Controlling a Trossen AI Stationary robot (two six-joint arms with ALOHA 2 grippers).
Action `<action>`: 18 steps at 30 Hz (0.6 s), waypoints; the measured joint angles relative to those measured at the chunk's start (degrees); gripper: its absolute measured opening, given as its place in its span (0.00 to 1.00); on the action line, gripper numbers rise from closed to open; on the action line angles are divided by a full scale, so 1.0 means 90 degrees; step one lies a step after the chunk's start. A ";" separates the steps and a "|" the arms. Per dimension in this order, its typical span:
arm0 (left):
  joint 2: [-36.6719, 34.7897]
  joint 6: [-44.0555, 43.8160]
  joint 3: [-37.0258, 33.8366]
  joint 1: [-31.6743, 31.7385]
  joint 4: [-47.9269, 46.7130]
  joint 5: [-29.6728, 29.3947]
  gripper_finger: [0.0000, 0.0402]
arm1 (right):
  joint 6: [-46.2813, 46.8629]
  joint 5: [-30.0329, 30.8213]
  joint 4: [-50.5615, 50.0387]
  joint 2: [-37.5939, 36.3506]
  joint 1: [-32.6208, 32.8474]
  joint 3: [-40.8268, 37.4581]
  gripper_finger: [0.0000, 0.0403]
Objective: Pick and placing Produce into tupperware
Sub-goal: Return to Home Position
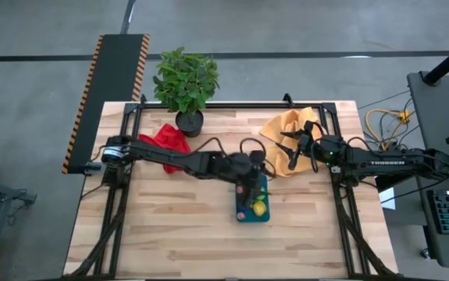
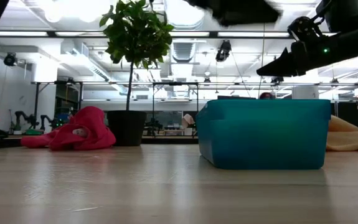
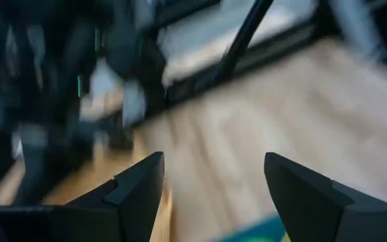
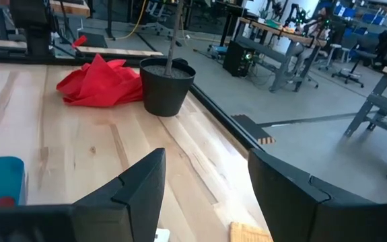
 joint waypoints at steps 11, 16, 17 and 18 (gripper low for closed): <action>-0.0928 0.0327 0.0050 0.0150 -0.0140 0.0828 0.60 | -0.0261 0.0000 -0.0010 0.0000 0.0002 0.0000 0.51; -0.1965 0.0595 0.0050 0.0100 -0.1510 0.0806 0.60 | -0.0273 0.0000 -0.0010 0.0000 0.0002 0.0000 0.51; -0.2189 0.0591 0.0050 0.0090 -0.1915 0.0795 0.60 | -0.0273 0.0000 -0.0010 0.0000 0.0002 0.0000 0.51; -0.2412 0.0568 0.0050 0.0079 -0.2257 0.0797 0.60 | -0.0273 0.0000 -0.0005 -0.0002 0.0002 0.0000 0.51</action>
